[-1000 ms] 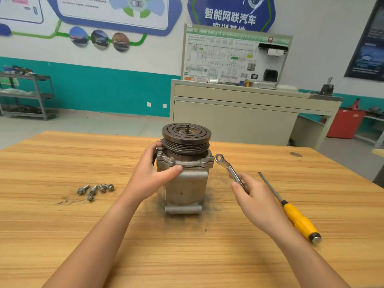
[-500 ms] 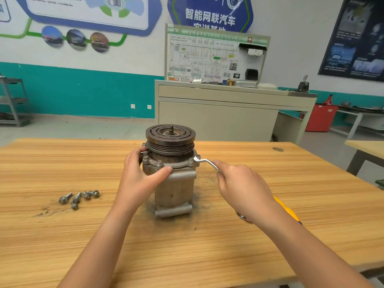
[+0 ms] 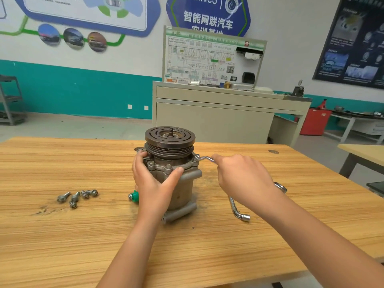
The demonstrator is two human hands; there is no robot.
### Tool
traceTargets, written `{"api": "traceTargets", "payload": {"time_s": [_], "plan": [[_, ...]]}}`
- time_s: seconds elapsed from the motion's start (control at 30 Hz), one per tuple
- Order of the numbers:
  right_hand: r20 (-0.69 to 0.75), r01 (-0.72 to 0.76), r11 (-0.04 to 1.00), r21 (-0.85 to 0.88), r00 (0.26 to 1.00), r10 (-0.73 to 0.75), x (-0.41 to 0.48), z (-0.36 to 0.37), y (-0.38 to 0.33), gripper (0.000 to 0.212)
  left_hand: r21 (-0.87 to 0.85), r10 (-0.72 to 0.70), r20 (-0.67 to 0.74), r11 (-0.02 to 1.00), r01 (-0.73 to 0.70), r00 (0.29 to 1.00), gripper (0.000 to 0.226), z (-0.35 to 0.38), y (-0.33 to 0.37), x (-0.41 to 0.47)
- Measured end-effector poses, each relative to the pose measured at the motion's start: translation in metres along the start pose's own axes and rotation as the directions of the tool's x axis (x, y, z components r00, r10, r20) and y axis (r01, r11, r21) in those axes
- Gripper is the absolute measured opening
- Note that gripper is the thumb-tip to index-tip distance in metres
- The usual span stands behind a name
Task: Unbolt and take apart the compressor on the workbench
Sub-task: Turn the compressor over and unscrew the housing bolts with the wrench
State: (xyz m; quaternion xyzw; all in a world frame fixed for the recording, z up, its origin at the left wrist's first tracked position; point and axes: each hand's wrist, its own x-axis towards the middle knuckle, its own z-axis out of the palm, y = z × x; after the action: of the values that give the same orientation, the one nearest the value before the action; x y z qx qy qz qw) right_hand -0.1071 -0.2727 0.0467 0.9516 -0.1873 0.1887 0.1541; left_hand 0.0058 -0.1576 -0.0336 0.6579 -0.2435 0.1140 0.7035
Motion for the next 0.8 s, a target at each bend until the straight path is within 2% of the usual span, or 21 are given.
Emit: {"api": "traceTargets", "payload": {"time_s": [0.2,0.37,0.5,0.63,0.8], "plan": [[-0.01,-0.011,0.999,0.037,1.0,0.011,-0.007,0.005,-0.001,0.037,0.111,0.035,0.031,0.993,-0.039,0.999,0.119,-0.001,-0.005,0.001],[0.008,0.032,0.999,-0.016,0.999,-0.032,-0.005,-0.005,-0.003,0.042,0.202,0.1,0.049,0.974,-0.108,0.994,0.116,-0.003,-0.012,0.002],[0.014,0.073,0.994,-0.081,0.997,-0.072,-0.001,-0.012,-0.006,0.04,0.202,0.104,0.032,0.973,-0.108,0.994,0.114,0.002,-0.011,0.002],[0.042,0.063,0.995,-0.075,0.997,-0.06,0.007,-0.011,-0.007,0.037,0.229,0.12,-0.03,0.967,-0.11,0.992,0.112,0.018,-0.005,0.0],[0.092,0.096,0.985,-0.143,0.992,-0.083,0.013,-0.008,-0.001,0.042,0.244,0.101,-0.048,0.966,-0.087,0.994,0.117,0.025,-0.006,0.001]]}}
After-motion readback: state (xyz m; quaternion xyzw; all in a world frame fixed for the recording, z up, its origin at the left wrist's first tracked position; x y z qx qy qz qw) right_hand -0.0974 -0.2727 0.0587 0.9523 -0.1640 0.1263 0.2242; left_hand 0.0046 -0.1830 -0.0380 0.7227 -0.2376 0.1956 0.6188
